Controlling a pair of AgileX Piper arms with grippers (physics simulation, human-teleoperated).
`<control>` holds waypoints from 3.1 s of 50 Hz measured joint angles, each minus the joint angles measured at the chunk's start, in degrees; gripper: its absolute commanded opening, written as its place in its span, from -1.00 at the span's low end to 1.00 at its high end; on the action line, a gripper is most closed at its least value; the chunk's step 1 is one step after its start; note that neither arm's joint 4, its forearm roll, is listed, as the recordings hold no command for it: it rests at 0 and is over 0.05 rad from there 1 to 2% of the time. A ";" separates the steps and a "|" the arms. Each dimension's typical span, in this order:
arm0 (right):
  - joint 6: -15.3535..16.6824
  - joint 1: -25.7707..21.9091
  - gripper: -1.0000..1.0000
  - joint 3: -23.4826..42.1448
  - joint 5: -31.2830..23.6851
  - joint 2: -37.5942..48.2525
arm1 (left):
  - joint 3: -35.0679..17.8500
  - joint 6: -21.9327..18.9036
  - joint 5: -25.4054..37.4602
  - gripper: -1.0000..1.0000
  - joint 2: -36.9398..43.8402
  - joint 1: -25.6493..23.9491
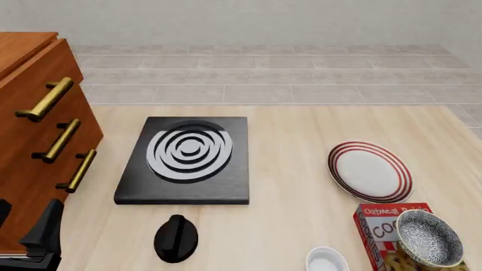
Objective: Pick the akita bowl on the cookies box and place it on the plate.
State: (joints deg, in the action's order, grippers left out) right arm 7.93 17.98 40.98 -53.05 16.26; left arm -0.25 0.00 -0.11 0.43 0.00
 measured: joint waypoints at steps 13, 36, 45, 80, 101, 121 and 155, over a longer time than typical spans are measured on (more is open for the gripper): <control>-1.95 0.57 1.00 -5.07 2.82 0.73 | 0.00 0.00 0.00 1.00 0.00 0.00; -4.65 1.77 1.00 -11.17 9.81 4.45 | 0.00 0.00 0.00 1.00 0.00 0.00; -5.39 1.99 1.00 -13.57 12.98 6.33 | 0.00 0.00 0.00 1.00 0.00 0.00; -7.97 3.69 1.00 -24.58 24.64 11.31 | 0.00 0.00 0.00 1.00 0.00 0.00; -9.42 4.08 1.00 -29.52 30.82 14.18 | 0.00 0.00 0.00 1.00 0.00 0.00; -10.29 4.21 1.00 -32.75 37.45 18.84 | 0.00 0.00 0.00 1.00 0.00 0.00; -11.47 4.54 1.00 -36.87 45.69 24.75 | 0.00 0.00 0.00 1.00 0.00 0.00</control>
State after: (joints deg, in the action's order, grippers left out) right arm -3.54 22.53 4.11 -7.36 41.01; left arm -0.25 0.00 -0.11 0.43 0.00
